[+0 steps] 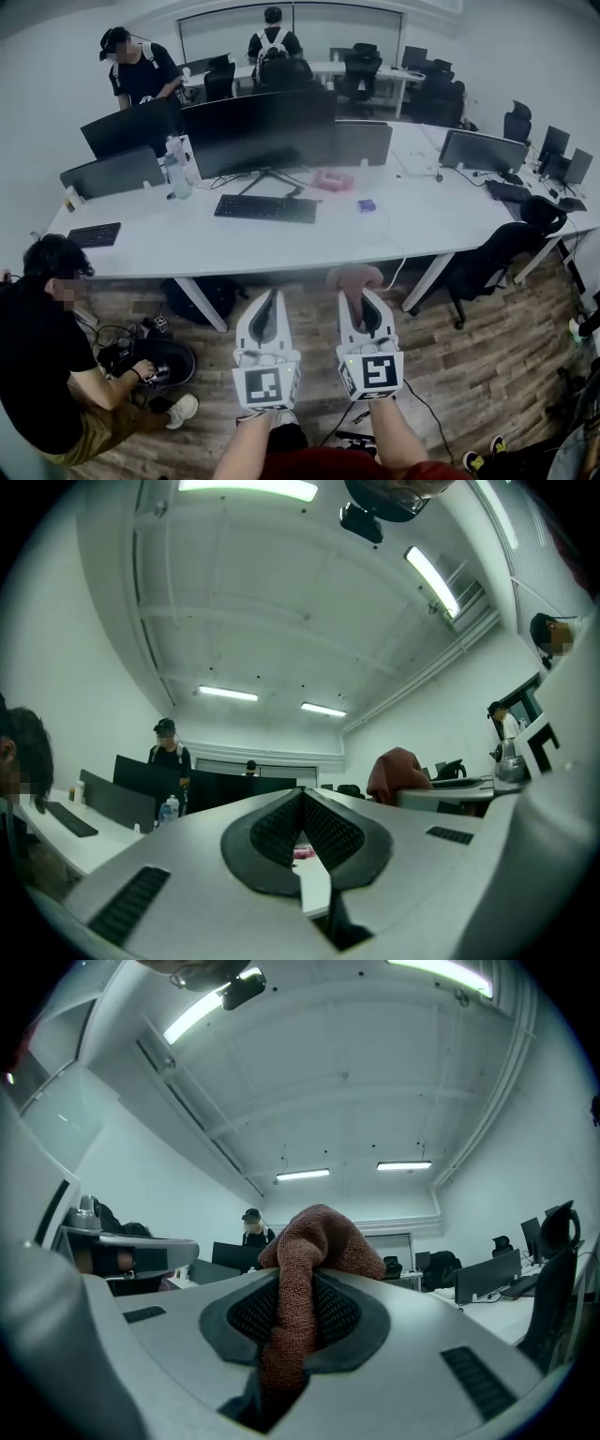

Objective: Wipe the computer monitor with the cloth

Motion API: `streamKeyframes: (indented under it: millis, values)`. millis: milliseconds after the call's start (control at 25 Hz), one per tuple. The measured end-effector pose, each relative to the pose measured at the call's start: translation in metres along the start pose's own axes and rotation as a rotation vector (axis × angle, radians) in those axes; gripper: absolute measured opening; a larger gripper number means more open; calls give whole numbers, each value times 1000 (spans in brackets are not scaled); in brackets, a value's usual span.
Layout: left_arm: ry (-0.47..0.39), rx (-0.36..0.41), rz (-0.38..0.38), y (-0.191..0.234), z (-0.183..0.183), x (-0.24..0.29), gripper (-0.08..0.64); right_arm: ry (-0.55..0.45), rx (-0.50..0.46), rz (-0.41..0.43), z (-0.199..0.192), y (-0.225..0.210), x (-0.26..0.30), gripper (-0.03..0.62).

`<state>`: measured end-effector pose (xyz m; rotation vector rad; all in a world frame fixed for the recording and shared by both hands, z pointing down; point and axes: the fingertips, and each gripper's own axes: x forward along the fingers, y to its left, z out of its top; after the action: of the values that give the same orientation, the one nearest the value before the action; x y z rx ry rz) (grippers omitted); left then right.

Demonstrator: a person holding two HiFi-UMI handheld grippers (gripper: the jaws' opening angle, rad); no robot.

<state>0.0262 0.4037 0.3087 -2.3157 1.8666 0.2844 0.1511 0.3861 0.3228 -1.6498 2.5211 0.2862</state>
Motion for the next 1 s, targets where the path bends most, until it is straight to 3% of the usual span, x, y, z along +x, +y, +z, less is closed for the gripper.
streamKeyframes:
  millis: [120,320,480,1000]
  values:
    - [-22,-20,12,32,1,15,23,5,-5,12,-4,18,30,77]
    - [21,17,12,85,-13,36,23,7,-11,18,-12,45,78,77]
    - [7,14,6,117,-16,53,23,10,-17,6,-15,59,108,78]
    - [-1,7,12,155,-35,104,23,2,-17,-1,-32,57,176,77]
